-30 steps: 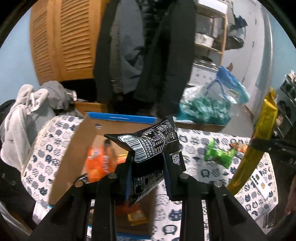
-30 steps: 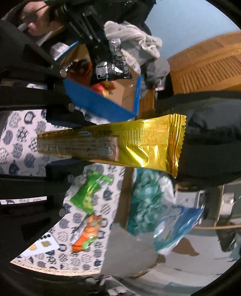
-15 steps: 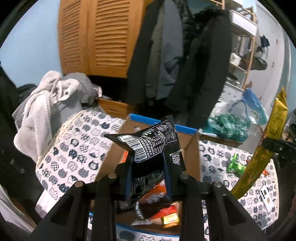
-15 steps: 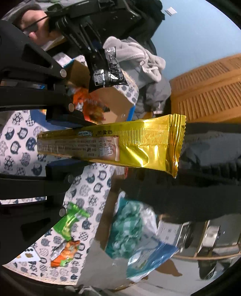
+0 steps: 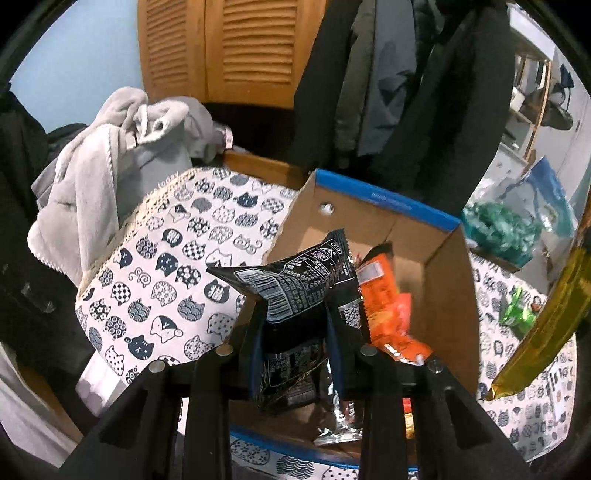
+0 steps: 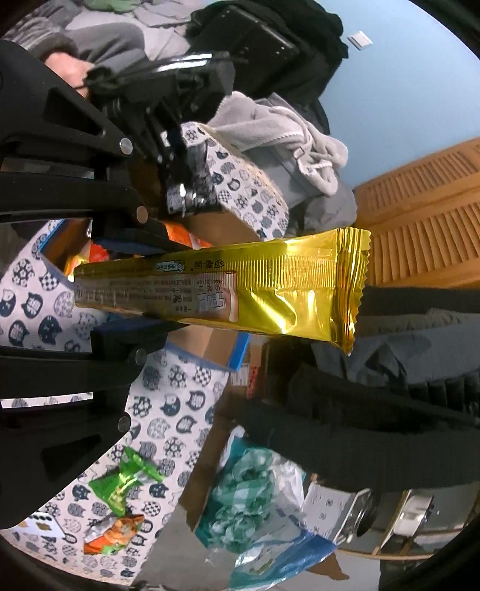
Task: Organize snacks
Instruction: 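Lower the black packet into the box and open the left tool, then lower the yellow bar into the box and open the right tool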
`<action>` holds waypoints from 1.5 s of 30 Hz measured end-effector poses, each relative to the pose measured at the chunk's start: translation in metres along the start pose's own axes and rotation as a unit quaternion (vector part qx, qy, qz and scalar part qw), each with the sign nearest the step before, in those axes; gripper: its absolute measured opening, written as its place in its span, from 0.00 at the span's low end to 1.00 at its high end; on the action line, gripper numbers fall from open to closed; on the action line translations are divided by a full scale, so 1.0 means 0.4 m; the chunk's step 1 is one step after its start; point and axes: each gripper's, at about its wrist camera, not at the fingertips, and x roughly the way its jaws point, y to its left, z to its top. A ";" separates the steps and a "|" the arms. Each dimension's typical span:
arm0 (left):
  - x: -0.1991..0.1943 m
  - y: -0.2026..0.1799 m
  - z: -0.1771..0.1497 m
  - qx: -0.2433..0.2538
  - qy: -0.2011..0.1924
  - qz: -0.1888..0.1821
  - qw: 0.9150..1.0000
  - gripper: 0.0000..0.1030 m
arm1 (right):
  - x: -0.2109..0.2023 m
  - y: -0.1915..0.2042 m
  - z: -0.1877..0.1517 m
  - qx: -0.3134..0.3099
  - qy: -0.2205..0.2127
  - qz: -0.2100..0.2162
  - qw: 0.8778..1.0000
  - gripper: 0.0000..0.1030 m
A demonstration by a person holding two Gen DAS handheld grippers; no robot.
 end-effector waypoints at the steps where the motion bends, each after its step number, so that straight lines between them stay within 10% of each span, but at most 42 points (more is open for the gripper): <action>1: 0.006 0.001 -0.002 -0.001 0.003 0.000 1.000 0.30 | 0.005 0.003 -0.001 -0.001 0.002 0.002 1.000 0.26; 28: -0.027 0.008 -0.011 -0.003 0.004 0.006 1.000 0.69 | 0.322 0.017 -0.055 0.008 0.137 -0.009 0.991 0.28; 45: -0.048 -0.026 0.000 0.003 -0.006 -0.002 1.000 0.75 | 0.301 -0.023 -0.055 0.027 0.105 -0.019 0.994 0.71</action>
